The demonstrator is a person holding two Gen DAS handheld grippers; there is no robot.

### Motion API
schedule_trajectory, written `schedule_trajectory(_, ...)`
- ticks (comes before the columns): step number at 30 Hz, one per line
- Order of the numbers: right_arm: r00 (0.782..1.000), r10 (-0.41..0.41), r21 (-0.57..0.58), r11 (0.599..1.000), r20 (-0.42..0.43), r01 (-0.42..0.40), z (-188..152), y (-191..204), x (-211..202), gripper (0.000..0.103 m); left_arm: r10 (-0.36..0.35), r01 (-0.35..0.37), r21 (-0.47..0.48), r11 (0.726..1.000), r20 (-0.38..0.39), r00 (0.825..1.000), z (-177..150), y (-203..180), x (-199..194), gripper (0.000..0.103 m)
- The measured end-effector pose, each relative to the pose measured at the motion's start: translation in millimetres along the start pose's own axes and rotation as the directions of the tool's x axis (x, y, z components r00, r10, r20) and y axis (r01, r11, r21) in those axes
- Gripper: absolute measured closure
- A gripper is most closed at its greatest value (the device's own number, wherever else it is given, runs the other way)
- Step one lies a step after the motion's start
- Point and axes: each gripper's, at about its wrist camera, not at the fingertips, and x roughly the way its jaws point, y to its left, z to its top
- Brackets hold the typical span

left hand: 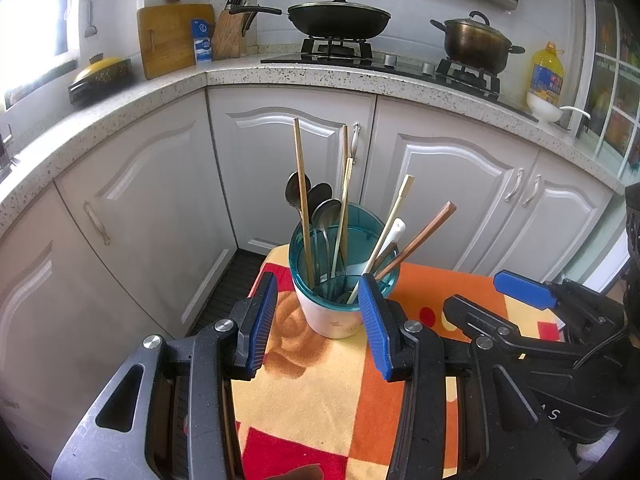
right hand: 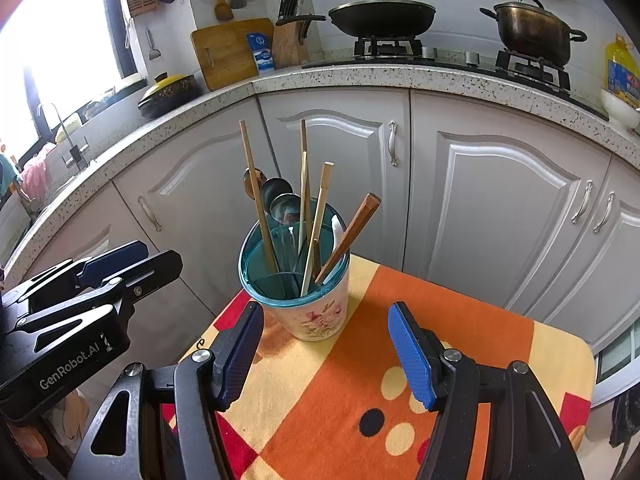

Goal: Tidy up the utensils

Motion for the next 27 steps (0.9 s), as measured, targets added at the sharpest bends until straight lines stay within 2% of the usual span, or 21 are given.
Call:
schedule_trajectory(18, 1.0, -0.011, -0.009, 1.0, -0.003, 0.011, 2, 0, -2, 0.04, -0.002, 0.002, 0.002, 1.0, -0.004, 1.0, 0, 0, 1, 0.062)
schedule_trajectory(27, 1.0, -0.02, 0.007, 1.0, -0.015, 0.02, -3, -15, 0, 0.039, -0.011, 0.011, 0.01, 1.0, 0.004, 1.0, -2, -10, 4, 0.062)
